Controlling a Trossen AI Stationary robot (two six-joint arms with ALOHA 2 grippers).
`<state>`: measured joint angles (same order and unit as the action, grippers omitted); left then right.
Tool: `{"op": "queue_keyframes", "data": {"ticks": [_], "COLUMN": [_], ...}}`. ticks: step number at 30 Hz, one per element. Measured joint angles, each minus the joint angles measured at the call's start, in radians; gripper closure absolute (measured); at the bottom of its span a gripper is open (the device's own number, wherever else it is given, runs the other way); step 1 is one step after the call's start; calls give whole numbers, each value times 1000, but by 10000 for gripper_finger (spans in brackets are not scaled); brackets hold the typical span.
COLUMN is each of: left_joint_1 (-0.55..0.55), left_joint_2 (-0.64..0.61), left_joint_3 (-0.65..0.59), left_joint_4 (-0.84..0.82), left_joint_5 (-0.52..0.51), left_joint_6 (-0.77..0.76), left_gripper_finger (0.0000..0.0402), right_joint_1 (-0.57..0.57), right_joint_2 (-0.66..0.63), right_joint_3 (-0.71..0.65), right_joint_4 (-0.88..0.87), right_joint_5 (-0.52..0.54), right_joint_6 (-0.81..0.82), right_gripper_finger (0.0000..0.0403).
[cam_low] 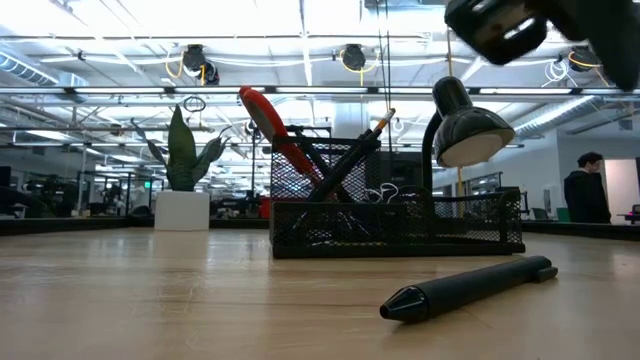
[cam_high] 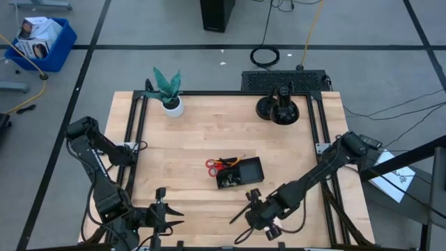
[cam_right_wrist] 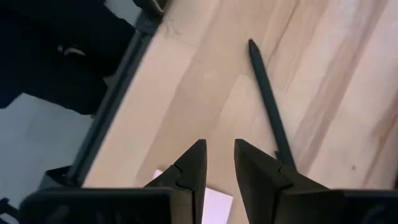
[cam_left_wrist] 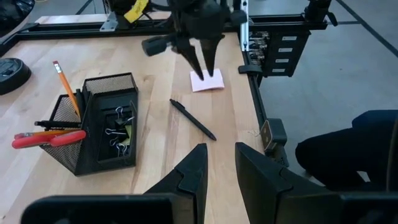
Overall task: Pick and place office supplies into organizer
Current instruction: Put the black pen into the black desk organizer
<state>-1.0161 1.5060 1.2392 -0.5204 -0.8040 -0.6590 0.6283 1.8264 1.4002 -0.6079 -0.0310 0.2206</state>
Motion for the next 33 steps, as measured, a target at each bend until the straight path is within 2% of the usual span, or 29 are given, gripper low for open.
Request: {"op": "queue_keyframes", "data": {"ticks": [8, 13, 20, 26, 33], "left_joint_1": [6, 24, 67, 101, 137], "left_joint_2": [0, 0, 55, 115, 150], "left_joint_3": [0, 0, 0, 0, 0], "left_joint_4": [1, 31, 190, 254, 312], "left_joint_5": [1, 10, 103, 156, 236], "left_joint_6": [-47, -58, 81, 133, 154], "left_gripper_finger": [314, 314, 314, 314, 314], "right_joint_1": [3, 20, 47, 67, 83], "right_joint_2": [-5, -5, -6, -6, -6], "right_joint_3": [0, 0, 0, -28, -90], "right_joint_4": [-53, -163, -325, -327, -341], "right_joint_5": [58, 58, 59, 58, 55], "right_joint_6": [48, 127, 229, 247, 341], "right_gripper_finger": [330, 330, 330, 330, 330]}}
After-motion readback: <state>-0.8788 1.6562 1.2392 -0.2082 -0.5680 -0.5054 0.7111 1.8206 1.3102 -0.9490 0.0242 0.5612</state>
